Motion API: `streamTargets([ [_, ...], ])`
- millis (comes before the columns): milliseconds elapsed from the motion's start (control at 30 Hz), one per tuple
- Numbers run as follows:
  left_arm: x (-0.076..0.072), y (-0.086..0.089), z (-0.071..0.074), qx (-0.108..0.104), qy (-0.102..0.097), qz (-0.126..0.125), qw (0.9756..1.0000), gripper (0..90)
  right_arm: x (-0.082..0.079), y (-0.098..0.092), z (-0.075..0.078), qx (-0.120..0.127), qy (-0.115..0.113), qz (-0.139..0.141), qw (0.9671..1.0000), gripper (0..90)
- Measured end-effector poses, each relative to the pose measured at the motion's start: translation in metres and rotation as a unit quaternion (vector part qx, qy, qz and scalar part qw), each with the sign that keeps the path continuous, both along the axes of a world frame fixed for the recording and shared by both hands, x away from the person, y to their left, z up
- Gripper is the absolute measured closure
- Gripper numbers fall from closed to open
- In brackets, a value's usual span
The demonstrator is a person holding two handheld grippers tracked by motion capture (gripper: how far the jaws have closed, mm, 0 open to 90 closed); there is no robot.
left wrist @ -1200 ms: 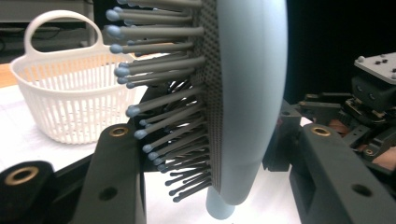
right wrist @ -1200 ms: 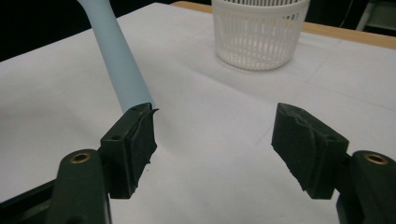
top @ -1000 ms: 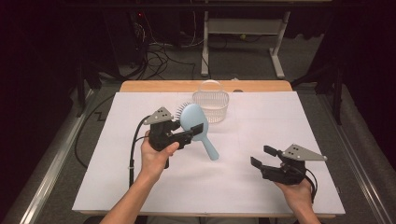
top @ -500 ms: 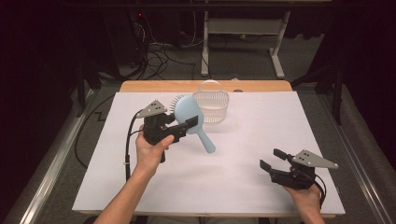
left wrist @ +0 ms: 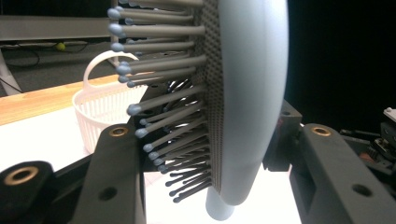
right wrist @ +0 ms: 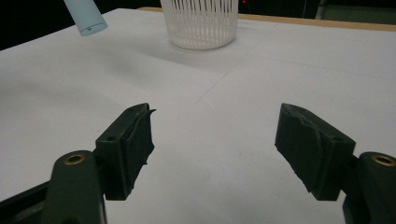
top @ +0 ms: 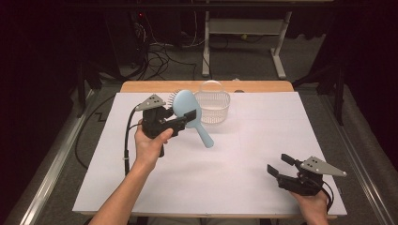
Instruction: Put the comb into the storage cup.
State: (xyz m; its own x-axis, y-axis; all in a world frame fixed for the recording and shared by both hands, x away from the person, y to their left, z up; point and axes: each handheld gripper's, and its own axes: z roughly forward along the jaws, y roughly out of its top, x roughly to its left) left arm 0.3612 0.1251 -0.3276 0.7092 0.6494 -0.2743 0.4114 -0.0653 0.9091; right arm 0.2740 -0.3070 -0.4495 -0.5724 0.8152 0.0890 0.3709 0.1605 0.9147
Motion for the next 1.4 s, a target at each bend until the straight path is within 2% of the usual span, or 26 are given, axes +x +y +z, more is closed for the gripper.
streamTargets([
  [267, 0.009, 0.0, 0.006, 0.001, -0.002, 0.007, 1.0, 52.6, -0.002, -0.004, -0.003, 0.0, 0.001, -0.003, 1.0, 27.5],
  [800, 0.034, -0.01, 0.021, 0.006, -0.005, 0.018, 0.9998, 52.6, -0.002, -0.006, -0.005, 0.003, -0.004, -0.005, 1.0, 27.0],
  [967, 0.044, -0.014, 0.023, 0.015, -0.005, 0.025, 0.9996, 52.6, -0.002, -0.005, -0.005, 0.0, -0.006, -0.003, 1.0, 27.0],
  [1400, 0.066, -0.022, 0.031, 0.008, -0.001, 0.04, 0.9992, 52.6, -0.002, -0.004, -0.005, -0.003, -0.011, -0.001, 0.9999, 27.0],
])
